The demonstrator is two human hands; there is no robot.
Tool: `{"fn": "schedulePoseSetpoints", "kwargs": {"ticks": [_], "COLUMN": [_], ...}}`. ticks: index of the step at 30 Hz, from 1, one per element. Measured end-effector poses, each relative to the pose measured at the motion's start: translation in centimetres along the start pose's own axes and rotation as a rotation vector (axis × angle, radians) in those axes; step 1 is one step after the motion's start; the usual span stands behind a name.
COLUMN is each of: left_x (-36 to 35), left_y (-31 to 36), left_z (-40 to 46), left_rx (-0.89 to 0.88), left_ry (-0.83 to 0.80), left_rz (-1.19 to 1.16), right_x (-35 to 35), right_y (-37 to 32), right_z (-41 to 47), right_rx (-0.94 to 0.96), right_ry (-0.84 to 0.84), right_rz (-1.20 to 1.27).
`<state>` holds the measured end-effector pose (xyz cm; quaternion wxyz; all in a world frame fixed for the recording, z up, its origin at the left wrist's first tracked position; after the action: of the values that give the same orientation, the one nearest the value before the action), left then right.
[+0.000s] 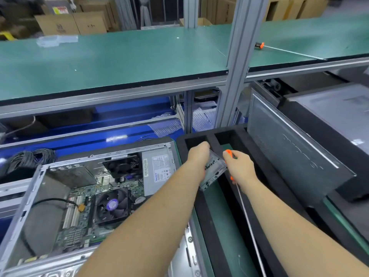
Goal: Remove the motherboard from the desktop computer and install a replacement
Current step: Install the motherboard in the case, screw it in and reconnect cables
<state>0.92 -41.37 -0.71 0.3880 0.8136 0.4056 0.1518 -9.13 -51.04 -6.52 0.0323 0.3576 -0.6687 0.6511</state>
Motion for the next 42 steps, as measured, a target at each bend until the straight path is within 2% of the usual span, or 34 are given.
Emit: {"fn": "schedulePoseSetpoints", "kwargs": {"ticks": [3,4,6,7,9,12,15,18,22,26,29,31,34,38,40,42], "left_x": [2.6,4.2,8.5,10.9,15.3,19.7,21.7,22.1,22.2,22.3,22.0,22.0,22.4,25.5,27.2,28.6], "left_y": [2.6,3.2,3.3,2.8,0.9,-2.1,-4.3,-6.2,-7.3,-7.1,-7.2,-7.2,-7.1,-7.4,-8.2,-9.4], "left_z": [-2.4,-3.5,-5.3,-5.9,-6.5,-6.8,-6.6,-6.1,-5.4,-5.4,-5.7,-6.2,-7.3,-9.6,-10.8,-11.9], "left_rx": [-0.492,-0.637,-0.823,-0.849,-0.803,-0.729,-0.695,-0.637,-0.638,-0.615,-0.639,-0.666,-0.707,-0.701,-0.674,-0.65], "left_ry": [-0.019,0.018,0.169,0.251,0.393,0.496,0.477,0.453,0.503,0.543,0.56,0.552,0.517,0.537,0.558,0.581], "left_rz": [0.393,0.531,0.76,0.84,0.943,1.132,1.321,1.38,1.37,1.329,1.367,1.369,1.409,1.427,1.423,1.428], "right_x": [0.9,1.0,1.0,0.8,0.2,-1.2,-3.1,-5.0,-6.5,-7.5,-7.4,-6.8,-5.6,-4.8,-5.9,-8.0], "right_y": [-1.6,-1.9,-1.3,-0.4,1.9,5.6,7.8,9.0,9.7,10.7,10.7,9.5,5.0,-3.6,-8.0,-10.6], "right_z": [-0.8,-1.3,-2.8,-3.7,-5.3,-6.7,-6.6,-5.9,-5.0,-5.1,-5.7,-6.4,-8.1,-10.9,-12.1,-12.9], "right_rx": [0.088,0.115,0.149,0.145,0.103,0.008,-0.052,-0.106,-0.101,-0.001,-0.014,-0.047,0.015,0.177,0.33,0.408], "right_ry": [0.03,0.024,-0.006,-0.032,-0.126,-0.293,-0.413,-0.44,-0.428,-0.438,-0.394,-0.323,-0.164,0.059,-0.027,-0.178], "right_rz": [-0.078,-0.118,-0.219,-0.281,-0.431,-0.524,-0.692,-0.784,-0.725,-0.541,-0.445,-0.404,-0.32,-0.003,-0.019,-0.216]}}
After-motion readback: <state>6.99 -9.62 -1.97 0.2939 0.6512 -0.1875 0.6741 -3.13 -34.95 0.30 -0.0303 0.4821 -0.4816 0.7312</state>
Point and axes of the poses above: each hand's wrist, its own z-axis towards the middle knuckle, its own x-axis out of the back of the hand, y = z × x, the point moved 2 cm from there along z, towards the middle knuckle
